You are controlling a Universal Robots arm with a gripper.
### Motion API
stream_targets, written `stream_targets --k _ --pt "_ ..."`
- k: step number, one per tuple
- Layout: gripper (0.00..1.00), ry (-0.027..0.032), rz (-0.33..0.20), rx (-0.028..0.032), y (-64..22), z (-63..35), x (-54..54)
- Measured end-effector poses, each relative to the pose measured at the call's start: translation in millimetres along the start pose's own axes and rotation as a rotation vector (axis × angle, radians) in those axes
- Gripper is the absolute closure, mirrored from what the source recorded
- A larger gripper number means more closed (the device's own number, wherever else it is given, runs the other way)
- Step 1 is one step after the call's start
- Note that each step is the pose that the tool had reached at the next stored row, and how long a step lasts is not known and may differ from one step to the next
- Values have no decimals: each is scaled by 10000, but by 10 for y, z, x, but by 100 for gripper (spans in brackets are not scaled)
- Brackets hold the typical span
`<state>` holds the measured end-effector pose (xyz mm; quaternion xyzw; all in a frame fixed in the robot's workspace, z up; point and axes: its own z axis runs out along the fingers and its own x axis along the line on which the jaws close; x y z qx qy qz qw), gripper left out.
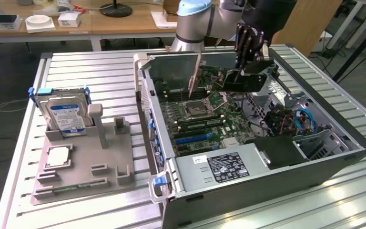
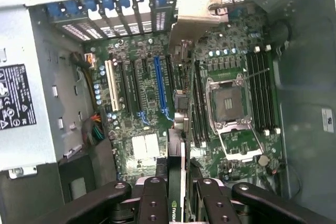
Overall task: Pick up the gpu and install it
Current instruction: 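Insert the gpu into the slot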
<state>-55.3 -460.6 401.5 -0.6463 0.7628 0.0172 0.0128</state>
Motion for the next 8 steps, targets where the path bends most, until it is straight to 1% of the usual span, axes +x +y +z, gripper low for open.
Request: stream_targets --k 5,8 --pt "74 3 -451 -19 -3 3 0" --pt "74 3 -477 -21 -3 4 0"
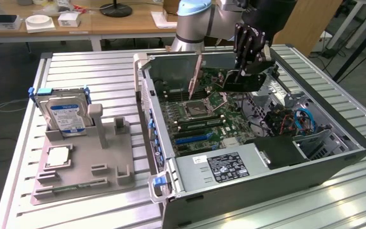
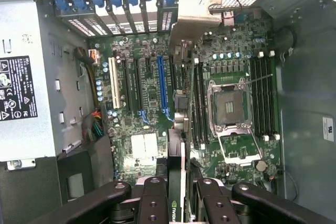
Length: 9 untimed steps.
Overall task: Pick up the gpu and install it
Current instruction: 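Insert the gpu into the slot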
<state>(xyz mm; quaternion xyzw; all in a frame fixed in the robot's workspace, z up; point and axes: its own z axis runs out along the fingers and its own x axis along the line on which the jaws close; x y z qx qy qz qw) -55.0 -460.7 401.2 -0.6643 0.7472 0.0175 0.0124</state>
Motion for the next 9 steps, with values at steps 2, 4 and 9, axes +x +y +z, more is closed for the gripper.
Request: stream_targets --k 2,4,9 --pt "74 0 -1 0 0 0 0" --pt "74 -6 -1 1 0 18 1" --pt "74 -1 -1 0 -1 102 4"
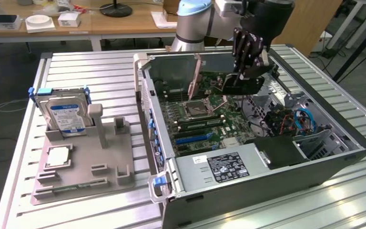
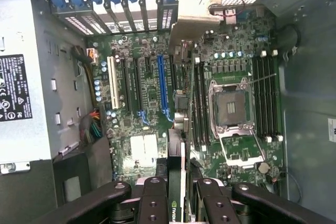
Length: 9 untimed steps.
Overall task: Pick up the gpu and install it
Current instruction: 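Insert the gpu into the slot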
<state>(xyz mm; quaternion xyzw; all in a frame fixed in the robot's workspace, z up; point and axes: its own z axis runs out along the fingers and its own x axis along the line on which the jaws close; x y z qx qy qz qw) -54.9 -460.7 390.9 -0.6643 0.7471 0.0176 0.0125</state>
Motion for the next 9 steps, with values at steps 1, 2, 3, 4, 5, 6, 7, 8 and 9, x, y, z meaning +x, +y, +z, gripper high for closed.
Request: stream_targets --k 1,2,3,4,5,6,7,8,9 --pt "74 1 0 0 0 19 1" --pt "74 1 0 0 0 37 2" --pt "74 1 -1 0 0 55 3" --pt "74 1 -6 0 -1 73 3" --pt "74 1 -15 0 -1 91 4" --pt "74 1 -28 0 -1 108 5" --pt "74 0 -48 -1 -1 127 5" --pt "74 1 -78 -3 -2 143 5" --pt "74 2 -136 -6 -1 159 5"
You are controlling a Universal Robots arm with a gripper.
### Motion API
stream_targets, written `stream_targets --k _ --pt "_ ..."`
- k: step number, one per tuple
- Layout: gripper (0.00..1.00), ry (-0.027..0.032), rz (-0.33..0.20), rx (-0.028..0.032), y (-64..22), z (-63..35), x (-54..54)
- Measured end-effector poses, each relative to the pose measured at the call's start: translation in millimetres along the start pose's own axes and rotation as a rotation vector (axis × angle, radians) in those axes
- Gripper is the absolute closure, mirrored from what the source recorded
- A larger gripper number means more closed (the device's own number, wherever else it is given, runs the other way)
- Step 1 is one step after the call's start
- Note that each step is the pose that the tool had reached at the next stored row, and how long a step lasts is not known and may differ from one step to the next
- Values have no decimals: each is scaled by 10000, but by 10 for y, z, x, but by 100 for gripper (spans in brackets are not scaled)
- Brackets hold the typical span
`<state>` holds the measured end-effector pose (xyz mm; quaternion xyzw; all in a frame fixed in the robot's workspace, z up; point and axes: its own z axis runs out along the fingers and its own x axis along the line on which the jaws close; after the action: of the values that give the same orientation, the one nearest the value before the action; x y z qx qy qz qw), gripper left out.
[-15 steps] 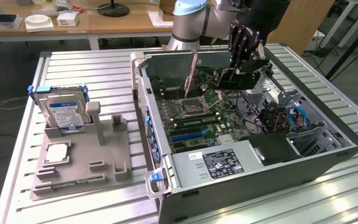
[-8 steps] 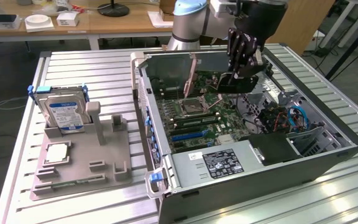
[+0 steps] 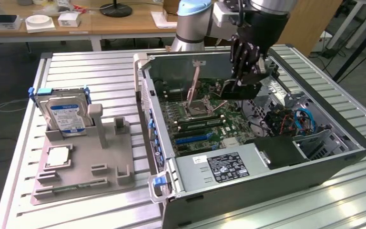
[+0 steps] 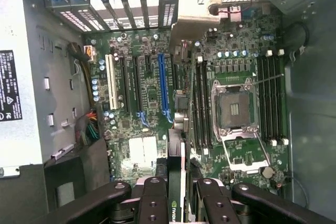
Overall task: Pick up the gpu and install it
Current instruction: 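Insert the gpu into the slot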
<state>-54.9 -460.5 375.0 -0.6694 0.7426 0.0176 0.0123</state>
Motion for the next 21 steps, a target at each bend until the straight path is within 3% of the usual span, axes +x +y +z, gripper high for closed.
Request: stream_targets --k 10,15,21 --pt "74 15 -1425 -59 0 85 1" --pt "74 10 -1481 -61 0 97 2" --pt "74 47 -1482 -57 25 203 3"
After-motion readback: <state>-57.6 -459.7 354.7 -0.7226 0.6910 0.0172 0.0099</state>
